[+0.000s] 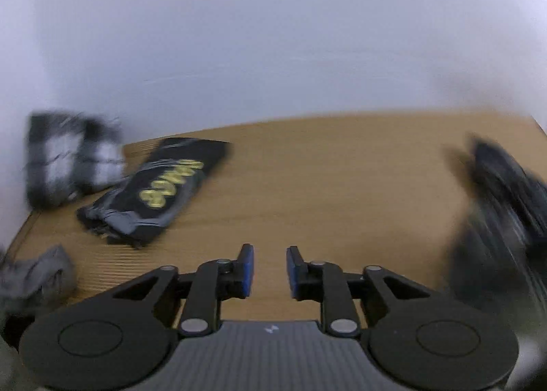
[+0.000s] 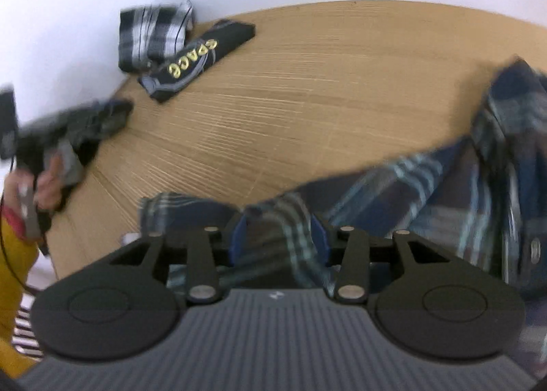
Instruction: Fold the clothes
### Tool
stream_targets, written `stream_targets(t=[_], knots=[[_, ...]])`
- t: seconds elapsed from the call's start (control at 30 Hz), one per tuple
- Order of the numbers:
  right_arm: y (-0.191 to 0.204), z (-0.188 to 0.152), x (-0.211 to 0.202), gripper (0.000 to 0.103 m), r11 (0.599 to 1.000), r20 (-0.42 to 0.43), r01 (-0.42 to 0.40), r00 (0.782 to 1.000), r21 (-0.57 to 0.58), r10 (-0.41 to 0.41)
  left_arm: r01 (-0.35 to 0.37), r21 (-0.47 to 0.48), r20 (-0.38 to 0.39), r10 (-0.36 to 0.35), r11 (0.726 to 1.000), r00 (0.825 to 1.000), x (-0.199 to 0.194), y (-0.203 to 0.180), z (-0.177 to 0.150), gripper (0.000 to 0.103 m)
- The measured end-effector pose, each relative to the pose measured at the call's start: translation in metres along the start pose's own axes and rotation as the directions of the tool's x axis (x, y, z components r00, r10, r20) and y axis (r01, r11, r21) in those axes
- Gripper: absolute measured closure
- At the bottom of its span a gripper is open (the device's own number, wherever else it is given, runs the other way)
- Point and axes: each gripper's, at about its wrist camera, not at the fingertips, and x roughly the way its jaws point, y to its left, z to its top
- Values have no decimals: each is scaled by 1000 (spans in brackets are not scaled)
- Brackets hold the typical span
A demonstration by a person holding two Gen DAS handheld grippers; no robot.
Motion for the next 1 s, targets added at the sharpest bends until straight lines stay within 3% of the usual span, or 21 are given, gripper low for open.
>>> stream_targets(t=[0.07,0.1,0.2,0.27,0.3,0.43,0.47,0.5,0.53,0.57,0.63,0.67,0.77,0.83,0.9,0.93,1.0], knots=[[-9,-11,-12,57,998,5,47,999,37,-47,128,24,-39,-127,991,991,-18,-27,-11,66],[-12,-15,-16,57,996,-2,76,997,40,-76,217,5,-61,-216,976,974,-24,-42,-15,65],[-19,-27,-22,57,988,-22,152,988,35,-151,432,-27,-107,-432,902,896,-31,-92,-25,63],[-25,-34,-26,58,983,-16,177,984,53,-177,514,-10,-130,-510,858,850,-27,-123,-29,60],[-28,-39,-29,58,979,-3,189,982,73,-189,527,5,-148,-520,850,841,-22,-137,-30,60],[-32,-51,-33,58,963,47,241,968,123,-248,517,68,-181,-499,853,847,9,-168,-28,62],[-33,-55,-34,58,958,55,253,964,133,-262,500,69,-184,-482,863,857,13,-171,-28,85],[-35,-58,-35,58,955,57,261,961,141,-271,489,60,-186,-471,870,862,16,-170,-25,95],[-38,-61,-36,58,951,55,269,958,149,-280,483,45,-172,-469,875,866,16,-163,-20,97],[-39,-64,-38,58,947,56,279,955,158,-291,452,40,-133,-443,891,886,14,-154,-13,98],[-40,-71,-41,58,939,63,295,949,174,-310,327,53,-47,-325,944,945,11,-128,4,98],[-42,-73,-43,58,937,70,297,947,183,-314,265,31,-19,-264,964,964,15,-109,13,97],[-46,-75,-42,57,934,82,287,947,214,-310,74,-80,2,-74,994,997,46,-49,37,86],[-46,-75,-36,56,933,89,280,948,226,-306,-39,-83,-54,35,996,998,82,-19,40,86],[-43,-75,-27,56,938,98,263,952,227,-291,-149,-75,-146,137,986,980,115,6,36,87],[-41,-74,-22,56,941,101,255,954,223,-282,-171,-88,-186,153,981,971,122,17,33,88],[-37,-71,-12,56,949,108,235,959,211,-262,-142,-128,-189,116,982,975,116,26,28,86]])
